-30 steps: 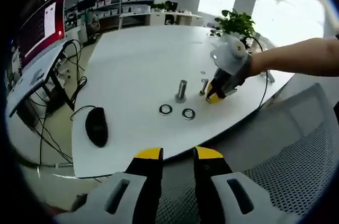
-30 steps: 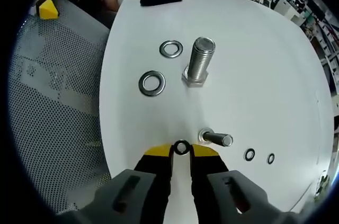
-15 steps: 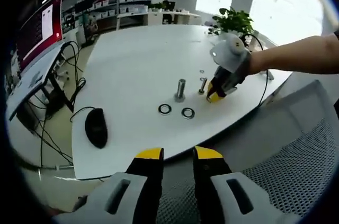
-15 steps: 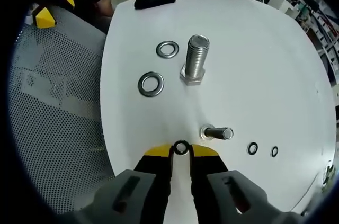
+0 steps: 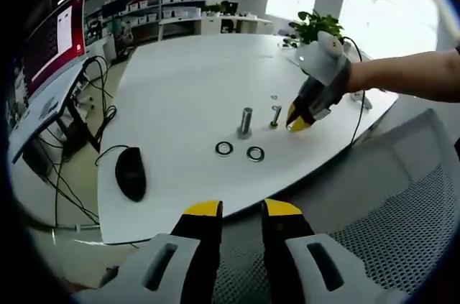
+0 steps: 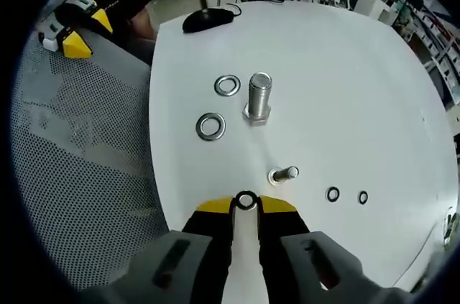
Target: Place the washer onto the threaded stud by aligning its center hole with the stud, sliding it down to the base, and recovering from edge contact or off-axis alignment until the washer reaches the visible bottom stop.
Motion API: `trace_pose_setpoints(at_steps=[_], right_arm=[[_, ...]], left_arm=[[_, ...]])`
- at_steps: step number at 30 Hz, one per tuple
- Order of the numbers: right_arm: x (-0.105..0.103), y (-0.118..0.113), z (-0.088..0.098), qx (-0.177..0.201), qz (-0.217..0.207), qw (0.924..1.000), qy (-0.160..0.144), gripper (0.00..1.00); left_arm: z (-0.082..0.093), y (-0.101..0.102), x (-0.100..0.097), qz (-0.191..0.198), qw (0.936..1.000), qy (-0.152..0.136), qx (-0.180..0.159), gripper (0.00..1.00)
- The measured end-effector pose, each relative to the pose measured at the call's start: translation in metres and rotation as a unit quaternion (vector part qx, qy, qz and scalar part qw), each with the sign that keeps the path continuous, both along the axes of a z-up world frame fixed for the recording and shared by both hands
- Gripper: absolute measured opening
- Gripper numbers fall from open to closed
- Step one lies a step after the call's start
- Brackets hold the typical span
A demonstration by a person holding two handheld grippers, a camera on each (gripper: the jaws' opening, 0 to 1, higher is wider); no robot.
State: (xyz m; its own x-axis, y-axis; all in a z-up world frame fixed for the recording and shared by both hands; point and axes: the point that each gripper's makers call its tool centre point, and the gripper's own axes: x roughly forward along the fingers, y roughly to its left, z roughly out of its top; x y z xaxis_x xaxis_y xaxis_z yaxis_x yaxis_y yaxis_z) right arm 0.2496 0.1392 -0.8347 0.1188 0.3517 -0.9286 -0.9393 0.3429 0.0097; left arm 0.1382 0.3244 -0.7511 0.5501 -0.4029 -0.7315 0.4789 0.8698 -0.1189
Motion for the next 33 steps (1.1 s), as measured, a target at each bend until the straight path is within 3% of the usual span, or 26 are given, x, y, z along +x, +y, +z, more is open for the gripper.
trace_pose_setpoints(at_steps=[7,15,27,33], right_arm=[[-0.002,0.003,0.02,0.013,0.007,0.9998,-0.014,0.14],[0.014,0.008,0.035,0.02,0.004,0.9993,-0.032,0.14],[0.028,0.014,0.043,0.024,0.004,0.9984,-0.051,0.14],[0.033,0.015,0.037,0.006,0.016,0.9977,-0.066,0.14]], left_arm=[[0.001,-0.001,0.0,-0.001,1.0,-0.001,0.0,0.19],[0.003,-0.004,-0.001,0.003,1.0,-0.004,-0.001,0.19],[0.004,-0.004,-0.001,0.003,1.0,-0.004,-0.002,0.19],[0.004,-0.004,-0.001,0.001,1.0,-0.002,-0.002,0.19]])
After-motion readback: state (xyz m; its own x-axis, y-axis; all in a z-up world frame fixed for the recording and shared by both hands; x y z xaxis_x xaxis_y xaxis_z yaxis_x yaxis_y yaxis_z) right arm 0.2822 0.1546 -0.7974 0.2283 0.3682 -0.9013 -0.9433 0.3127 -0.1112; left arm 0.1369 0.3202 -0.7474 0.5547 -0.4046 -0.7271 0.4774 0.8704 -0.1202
